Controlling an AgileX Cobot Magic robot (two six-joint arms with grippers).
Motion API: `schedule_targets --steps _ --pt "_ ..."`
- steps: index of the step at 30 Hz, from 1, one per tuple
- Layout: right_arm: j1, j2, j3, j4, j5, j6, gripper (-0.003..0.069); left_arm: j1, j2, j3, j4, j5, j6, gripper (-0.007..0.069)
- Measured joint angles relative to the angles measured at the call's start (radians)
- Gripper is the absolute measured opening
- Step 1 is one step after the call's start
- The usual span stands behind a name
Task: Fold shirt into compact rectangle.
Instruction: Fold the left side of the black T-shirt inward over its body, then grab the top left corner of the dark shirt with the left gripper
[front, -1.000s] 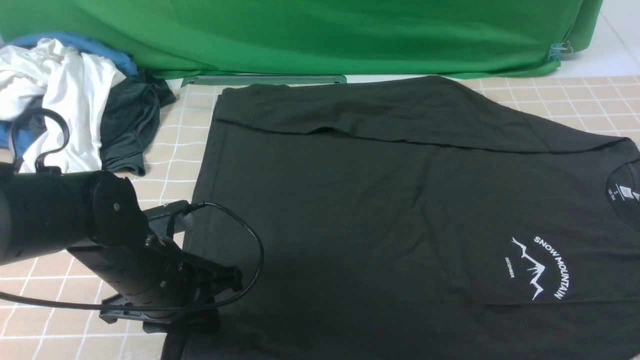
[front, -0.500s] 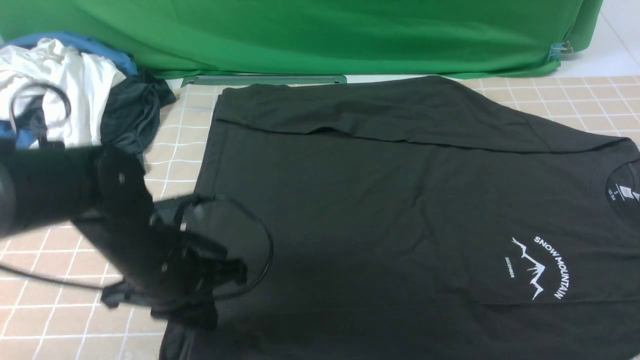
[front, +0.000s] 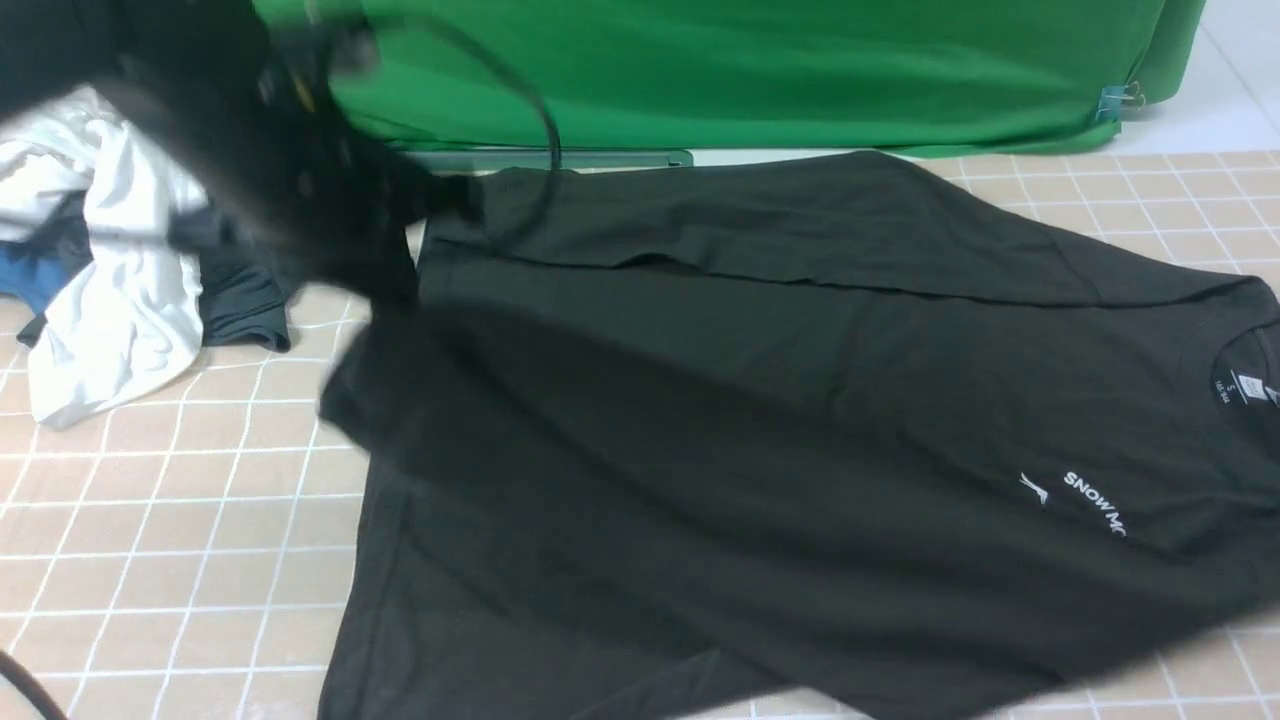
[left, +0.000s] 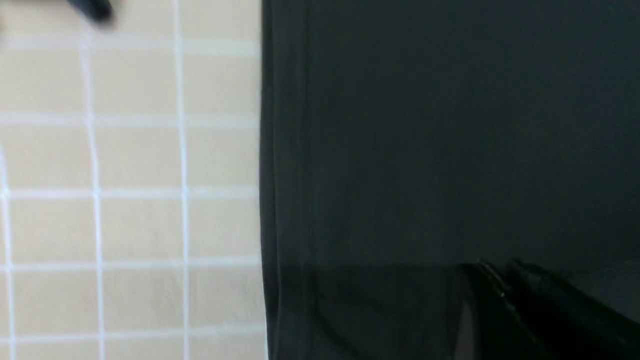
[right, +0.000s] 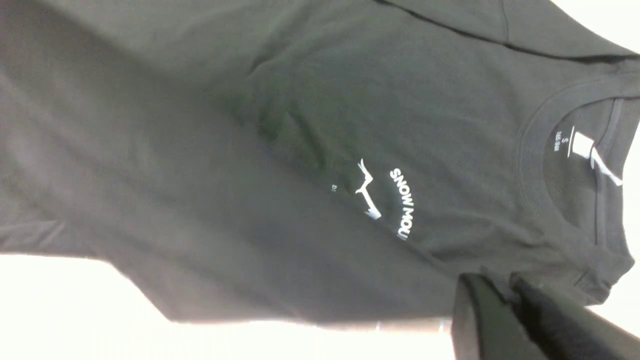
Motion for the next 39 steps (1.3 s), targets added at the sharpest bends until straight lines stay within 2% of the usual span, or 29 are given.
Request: schedule_targets --steps 4,9,13,20,24,30,34,38,39 --pt "0.0 0.0 0.0 0.0 -0.006 -0.001 0.0092 0.036 0.053 -0.046 -0.068 0.002 -0.004 0.0017" --pt "0.0 0.0 0.0 0.0 -0.006 -0.002 0.0098 0.091 0.144 -0.046 -0.086 -0.015 0.006 0.0017" --pt "0.0 0.0 0.0 0.0 -0.015 -0.031 0.0105 0.143 0.223 -0.046 -0.128 -0.085 0.086 0.0017" --pt "0.0 0.0 0.0 0.0 -0.018 -0.037 0.0116 0.168 0.28 -0.046 -0.154 -0.189 0.109 0.0027" --pt "0.0 0.0 0.0 0.0 -0.018 -0.037 0.0127 0.168 0.291 -0.046 -0.154 -0.192 0.111 0.0081" --pt "0.0 0.0 0.0 0.0 -0.018 -0.037 0.0135 0.194 0.295 -0.169 -0.069 -0.181 0.1 0.0267" --pt "0.0 0.0 0.0 0.0 -0.018 -0.034 0.0141 0.224 0.329 -0.275 -0.146 -0.193 0.087 0.0381" --pt "0.0 0.0 0.0 0.0 -0.025 -0.029 0.0144 0.225 0.407 -0.299 -0.258 -0.215 0.085 0.0419" --pt "0.0 0.0 0.0 0.0 -0.034 -0.027 0.0144 0.224 0.455 -0.3 -0.327 -0.222 0.085 0.0421"
